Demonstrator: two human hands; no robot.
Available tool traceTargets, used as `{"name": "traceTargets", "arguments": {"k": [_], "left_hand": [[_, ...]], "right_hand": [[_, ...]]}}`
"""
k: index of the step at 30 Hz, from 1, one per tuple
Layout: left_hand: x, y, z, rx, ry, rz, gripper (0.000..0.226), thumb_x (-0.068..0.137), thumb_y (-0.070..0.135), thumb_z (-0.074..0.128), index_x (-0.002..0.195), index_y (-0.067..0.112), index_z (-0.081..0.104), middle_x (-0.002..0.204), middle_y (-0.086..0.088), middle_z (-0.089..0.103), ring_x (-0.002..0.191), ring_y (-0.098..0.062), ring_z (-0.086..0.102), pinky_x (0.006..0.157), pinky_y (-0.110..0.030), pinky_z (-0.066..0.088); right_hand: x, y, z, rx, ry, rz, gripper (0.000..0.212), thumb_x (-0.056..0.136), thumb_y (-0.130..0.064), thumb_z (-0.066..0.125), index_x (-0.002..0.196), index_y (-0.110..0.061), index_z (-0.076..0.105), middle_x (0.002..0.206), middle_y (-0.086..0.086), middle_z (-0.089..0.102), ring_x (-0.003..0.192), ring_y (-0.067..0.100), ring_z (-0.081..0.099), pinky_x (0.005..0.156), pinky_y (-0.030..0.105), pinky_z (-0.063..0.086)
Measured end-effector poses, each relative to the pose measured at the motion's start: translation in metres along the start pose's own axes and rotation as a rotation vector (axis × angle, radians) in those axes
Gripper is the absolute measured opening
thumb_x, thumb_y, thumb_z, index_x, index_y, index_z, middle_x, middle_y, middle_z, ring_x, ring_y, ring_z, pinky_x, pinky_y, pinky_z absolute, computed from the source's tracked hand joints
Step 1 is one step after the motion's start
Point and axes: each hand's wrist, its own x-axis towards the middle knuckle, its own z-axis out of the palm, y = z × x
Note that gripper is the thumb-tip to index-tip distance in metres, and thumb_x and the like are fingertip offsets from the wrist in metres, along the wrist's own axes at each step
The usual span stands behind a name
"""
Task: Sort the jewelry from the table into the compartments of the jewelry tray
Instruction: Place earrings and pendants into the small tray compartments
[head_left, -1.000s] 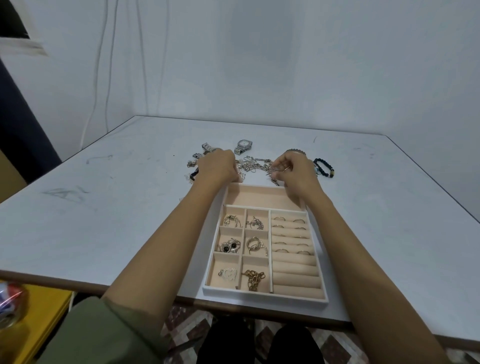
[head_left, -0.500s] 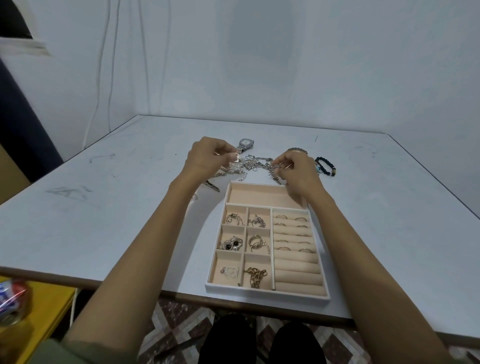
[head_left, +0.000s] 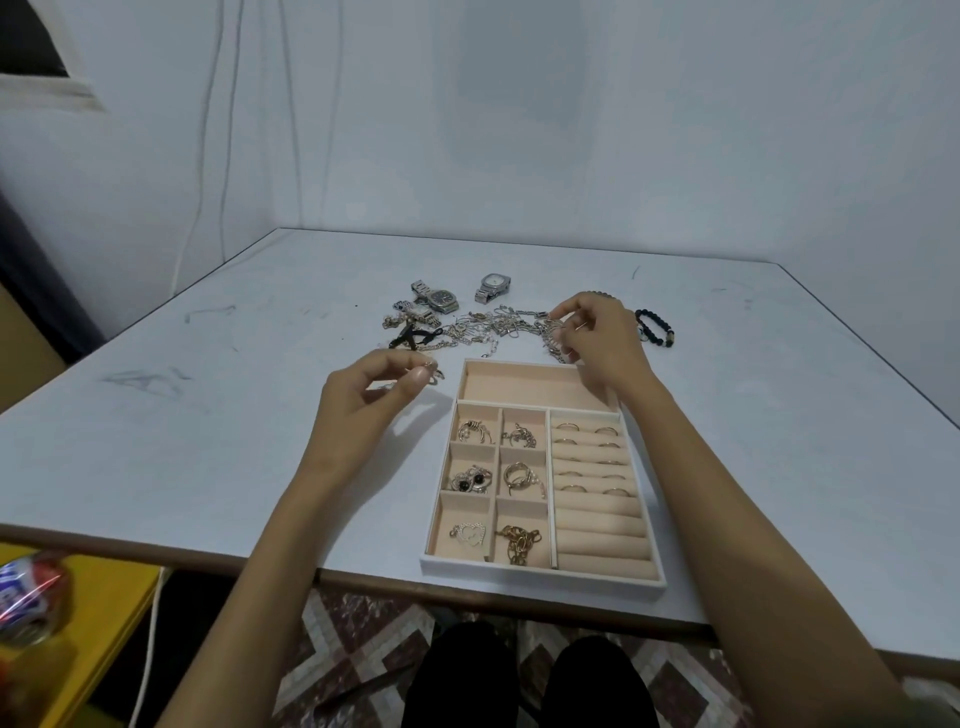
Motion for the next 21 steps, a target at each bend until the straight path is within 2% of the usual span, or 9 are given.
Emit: {"name": "traceTargets", "arguments": {"k": [4, 6, 8, 10, 13, 19, 21], "left_hand": [[-0.019, 0.004, -0.008, -0.030, -0.075, 0.005, 0.006, 0.082, 0.020, 0.070, 0.087, 0.019, 0.073, 0.093, 0.006, 0.073, 0.086, -0.010, 0.061, 0.082, -0.026, 0.044], [-0.026, 0.005, -0.009, 0.016, -0.236, 0.049, 0.011, 0.077, 0.027, 0.074, 0.086, 0.020, 0.075, 0.093, 0.003, 0.072, 0.087, -0.013, 0.059, 0.083, -0.032, 0.041], [-0.032, 0.006, -0.008, 0.031, -0.416, 0.069, 0.019, 0.075, 0.031, 0.072, 0.085, 0.015, 0.076, 0.093, -0.001, 0.070, 0.093, -0.016, 0.060, 0.088, -0.033, 0.040], [-0.033, 0.007, -0.007, 0.094, -0.519, 0.108, 0.018, 0.075, 0.030, 0.072, 0.081, 0.014, 0.076, 0.098, -0.002, 0.068, 0.102, -0.019, 0.058, 0.094, -0.036, 0.040], [-0.034, 0.006, -0.007, 0.220, -0.573, 0.150, 0.018, 0.076, 0.032, 0.072, 0.078, 0.015, 0.077, 0.109, 0.005, 0.065, 0.114, -0.022, 0.051, 0.103, -0.047, 0.033], [-0.034, 0.008, -0.007, 0.268, -0.620, 0.116, 0.015, 0.073, 0.031, 0.074, 0.076, 0.017, 0.078, 0.123, 0.012, 0.060, 0.125, -0.014, 0.042, 0.103, -0.039, 0.029], [-0.033, 0.007, -0.007, 0.265, -0.630, 0.112, 0.011, 0.072, 0.026, 0.076, 0.073, 0.015, 0.078, 0.124, 0.015, 0.060, 0.126, -0.013, 0.041, 0.106, -0.042, 0.028]], "right_hand": [[-0.001, 0.001, 0.001, -0.042, -0.009, -0.011, 0.021, 0.082, 0.008, 0.062, 0.088, -0.012, 0.065, 0.067, 0.001, 0.052, 0.063, 0.020, 0.054, 0.059, 0.028, 0.049], [-0.001, 0.001, 0.001, -0.039, -0.019, -0.016, 0.023, 0.081, 0.010, 0.061, 0.086, -0.013, 0.064, 0.066, 0.002, 0.052, 0.062, 0.020, 0.053, 0.058, 0.026, 0.048], [-0.002, 0.001, 0.002, -0.038, -0.021, -0.015, 0.025, 0.080, 0.011, 0.061, 0.084, -0.013, 0.064, 0.065, 0.002, 0.052, 0.060, 0.018, 0.053, 0.055, 0.020, 0.048], [-0.002, 0.001, 0.003, -0.051, -0.020, -0.022, 0.027, 0.079, 0.012, 0.060, 0.084, -0.014, 0.064, 0.065, 0.003, 0.053, 0.059, 0.016, 0.052, 0.051, 0.014, 0.046], [-0.002, 0.003, 0.004, -0.066, -0.021, -0.032, 0.027, 0.079, 0.012, 0.059, 0.085, -0.013, 0.065, 0.066, 0.003, 0.053, 0.059, 0.016, 0.051, 0.049, 0.011, 0.044], [0.000, -0.008, -0.003, -0.043, 0.010, -0.062, 0.016, 0.083, 0.005, 0.065, 0.092, -0.007, 0.069, 0.065, 0.000, 0.057, 0.049, 0.005, 0.056, 0.053, 0.017, 0.051], [-0.002, -0.019, -0.009, -0.004, 0.040, -0.095, 0.015, 0.083, 0.002, 0.066, 0.094, -0.007, 0.070, 0.069, 0.004, 0.060, 0.056, 0.011, 0.058, 0.056, 0.022, 0.052]]}}
